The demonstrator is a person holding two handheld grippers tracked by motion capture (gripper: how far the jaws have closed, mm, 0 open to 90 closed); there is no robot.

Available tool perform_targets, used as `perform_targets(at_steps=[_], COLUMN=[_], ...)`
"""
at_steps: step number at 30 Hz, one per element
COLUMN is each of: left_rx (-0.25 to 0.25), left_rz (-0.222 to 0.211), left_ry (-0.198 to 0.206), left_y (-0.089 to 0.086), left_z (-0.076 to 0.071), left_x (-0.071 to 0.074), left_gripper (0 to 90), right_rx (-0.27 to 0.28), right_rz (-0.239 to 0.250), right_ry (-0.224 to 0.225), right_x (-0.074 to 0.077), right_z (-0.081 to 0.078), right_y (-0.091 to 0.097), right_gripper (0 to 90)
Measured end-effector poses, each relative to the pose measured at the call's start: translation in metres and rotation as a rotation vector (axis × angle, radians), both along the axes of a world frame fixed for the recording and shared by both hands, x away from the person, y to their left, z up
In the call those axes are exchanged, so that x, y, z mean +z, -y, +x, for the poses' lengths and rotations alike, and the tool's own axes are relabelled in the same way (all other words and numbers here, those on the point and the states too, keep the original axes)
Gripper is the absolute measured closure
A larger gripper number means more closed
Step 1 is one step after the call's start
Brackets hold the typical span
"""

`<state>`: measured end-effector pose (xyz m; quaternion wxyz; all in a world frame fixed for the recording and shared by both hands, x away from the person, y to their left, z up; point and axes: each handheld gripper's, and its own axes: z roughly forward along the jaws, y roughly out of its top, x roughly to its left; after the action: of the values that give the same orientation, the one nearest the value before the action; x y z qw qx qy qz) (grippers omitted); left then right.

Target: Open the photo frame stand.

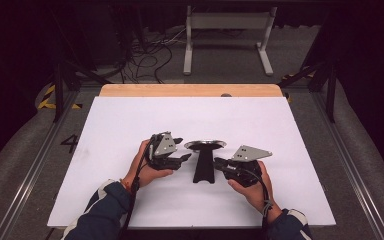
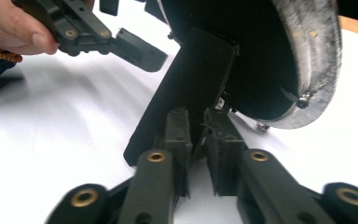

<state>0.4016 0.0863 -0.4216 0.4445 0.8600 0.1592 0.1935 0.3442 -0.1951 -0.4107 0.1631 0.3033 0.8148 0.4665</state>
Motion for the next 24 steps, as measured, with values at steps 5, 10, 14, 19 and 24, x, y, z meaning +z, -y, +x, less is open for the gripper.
perform_targets(at_steps=[5,10,14,19,24], left_rx=[-0.023,-0.038,-0.053,-0.047,-0.047], left_rz=[0.005,-0.006,-0.002,-0.009,-0.007], left_ry=[-0.002,-0.005,0.002,0.003,-0.008], left_y=[-0.005,-0.006,-0.005,-0.005,-0.002], left_z=[-0.001,-0.001,-0.003,-0.002,0.0], left_x=[0.001,0.002,0.003,0.003,0.0], left_gripper=[47.7,48.2,48.6,50.8,53.4], right_rx=[0.006,0.008,0.017,0.03,0.051], right_rz=[-0.005,-0.002,0.01,0.017,0.01], right_ry=[0.018,0.029,0.032,0.047,0.047], right_x=[0.003,0.005,0.007,0.01,0.009], right_z=[-0.003,-0.005,-0.008,-0.011,-0.012], right_y=[0.0,-0.001,-0.002,-0.005,-0.012], right_gripper=[90.0,89.9,88.0,88.4,90.0])
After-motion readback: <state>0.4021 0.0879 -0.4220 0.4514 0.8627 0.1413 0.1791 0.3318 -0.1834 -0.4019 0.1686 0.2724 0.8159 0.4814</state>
